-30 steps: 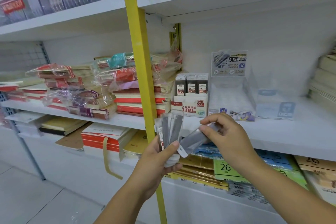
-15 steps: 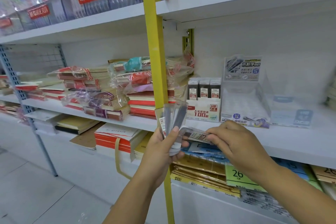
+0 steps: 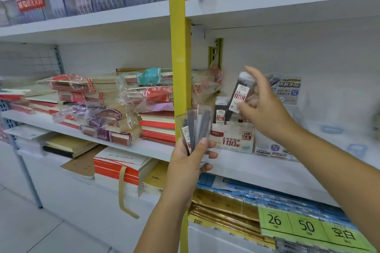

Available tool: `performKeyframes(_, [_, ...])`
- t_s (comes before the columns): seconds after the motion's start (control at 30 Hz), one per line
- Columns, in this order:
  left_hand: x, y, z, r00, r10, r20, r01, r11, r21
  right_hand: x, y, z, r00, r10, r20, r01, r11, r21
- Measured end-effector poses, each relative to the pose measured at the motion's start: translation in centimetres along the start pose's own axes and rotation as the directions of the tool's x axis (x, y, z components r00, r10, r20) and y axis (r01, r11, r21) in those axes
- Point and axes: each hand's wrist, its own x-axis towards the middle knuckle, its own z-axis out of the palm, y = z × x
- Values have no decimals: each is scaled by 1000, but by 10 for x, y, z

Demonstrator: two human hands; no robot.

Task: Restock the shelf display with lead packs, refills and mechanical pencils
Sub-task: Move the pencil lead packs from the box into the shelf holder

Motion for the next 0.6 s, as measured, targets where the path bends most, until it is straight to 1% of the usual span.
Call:
performKeyframes(0.07, [4, -4, -1, 1000, 4, -1, -4, 1000, 3, 18, 4, 5, 999, -52, -15, 49, 990, -135])
performKeyframes(0.17, [10, -8, -1, 1000, 15, -6, -15, 1000, 7, 35, 15, 16, 996, -87, 23, 90, 951, -297])
performKeyframes(0.33, [18, -12, -6, 999, 30, -31, -30, 1000, -8, 48, 37, 28, 987, -128, 99, 157, 909, -386])
performKeyframes(0.43, [19, -13, -8, 999, 28, -25, -28, 999, -18, 54, 47, 30, 985, -108, 135, 159, 871, -464])
performKeyframes(0.5, [18, -13, -9, 1000, 22, -9, -22, 1000, -19, 55, 49, 31, 982, -103, 156, 176, 791, -586])
performKeyframes(0.6, [16, -11, -10, 1000, 14, 17, -14, 1000, -13, 54, 43, 31, 981, -106, 166, 195, 617, -762])
